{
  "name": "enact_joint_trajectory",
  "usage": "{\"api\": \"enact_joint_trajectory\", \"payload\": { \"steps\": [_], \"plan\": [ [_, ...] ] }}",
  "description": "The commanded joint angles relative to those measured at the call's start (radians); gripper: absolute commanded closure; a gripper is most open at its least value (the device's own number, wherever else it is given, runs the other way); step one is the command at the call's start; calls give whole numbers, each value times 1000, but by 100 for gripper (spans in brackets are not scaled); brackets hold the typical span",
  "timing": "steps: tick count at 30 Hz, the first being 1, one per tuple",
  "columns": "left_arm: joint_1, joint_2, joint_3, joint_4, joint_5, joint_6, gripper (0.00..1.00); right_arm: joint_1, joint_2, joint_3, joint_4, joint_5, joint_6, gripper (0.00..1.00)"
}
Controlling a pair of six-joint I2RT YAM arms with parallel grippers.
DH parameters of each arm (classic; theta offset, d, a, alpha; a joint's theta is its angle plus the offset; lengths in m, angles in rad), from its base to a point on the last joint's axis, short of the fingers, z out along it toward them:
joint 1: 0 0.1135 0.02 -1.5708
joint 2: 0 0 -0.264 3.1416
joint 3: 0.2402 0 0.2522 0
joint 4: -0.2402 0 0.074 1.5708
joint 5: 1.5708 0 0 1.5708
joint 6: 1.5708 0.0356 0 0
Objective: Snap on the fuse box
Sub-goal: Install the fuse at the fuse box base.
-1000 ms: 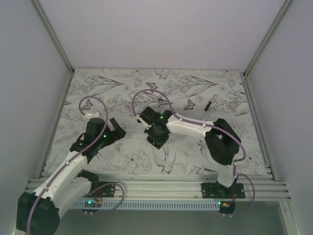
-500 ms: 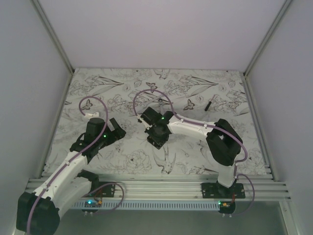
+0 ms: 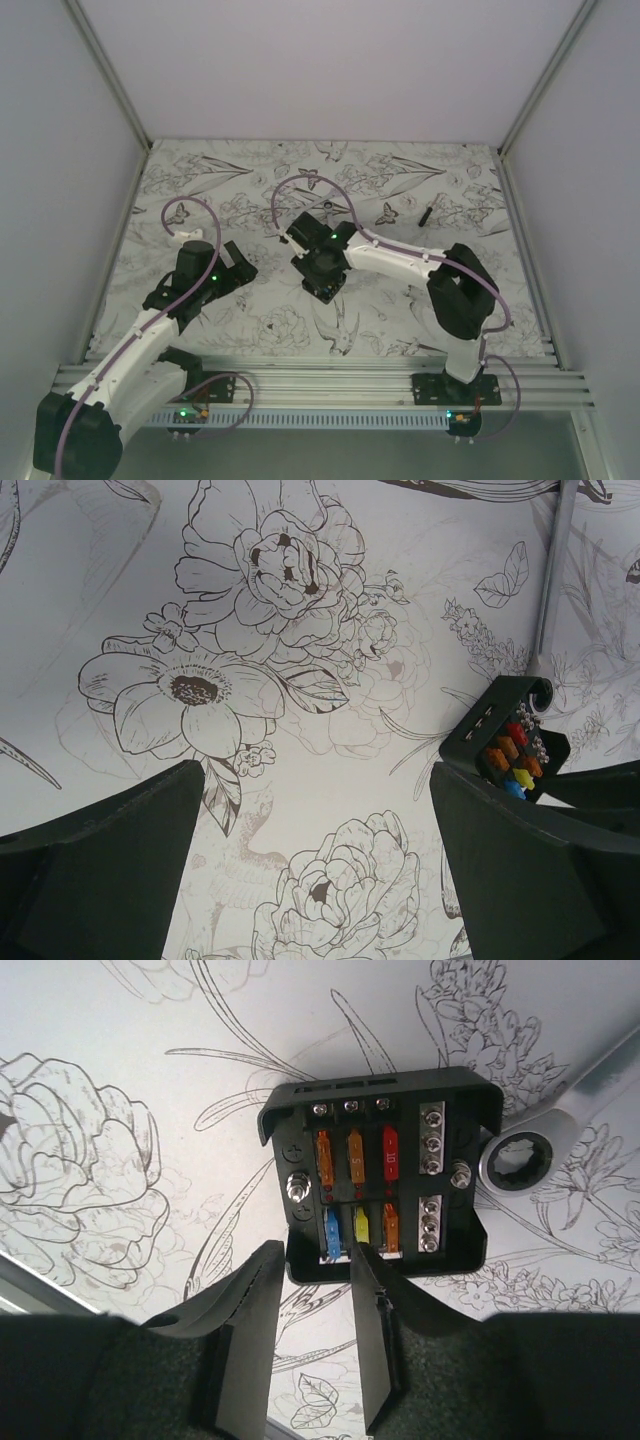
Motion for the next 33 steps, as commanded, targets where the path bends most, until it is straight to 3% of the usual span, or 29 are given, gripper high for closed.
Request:
{"api": "enact_joint_trajectory", "payload": {
  "steps": [1, 7, 16, 22, 33],
  "plan": [
    [8, -1, -8, -25, 0, 0, 0, -4, -95, 33, 25, 9, 24, 58],
    [7, 37, 11, -18, 44, 4, 0, -115, -171, -77, 68, 37, 46, 47],
    [6, 114, 33, 6, 117, 8, 0, -305, -127, -160, 203, 25, 35, 48],
    [-4, 195, 68, 21, 165, 22, 0, -311, -92, -193, 193, 84, 74, 52],
    [-68, 366, 147, 37, 175, 40, 0, -277, -116, -275, 185, 44, 94, 53]
  ]
}}
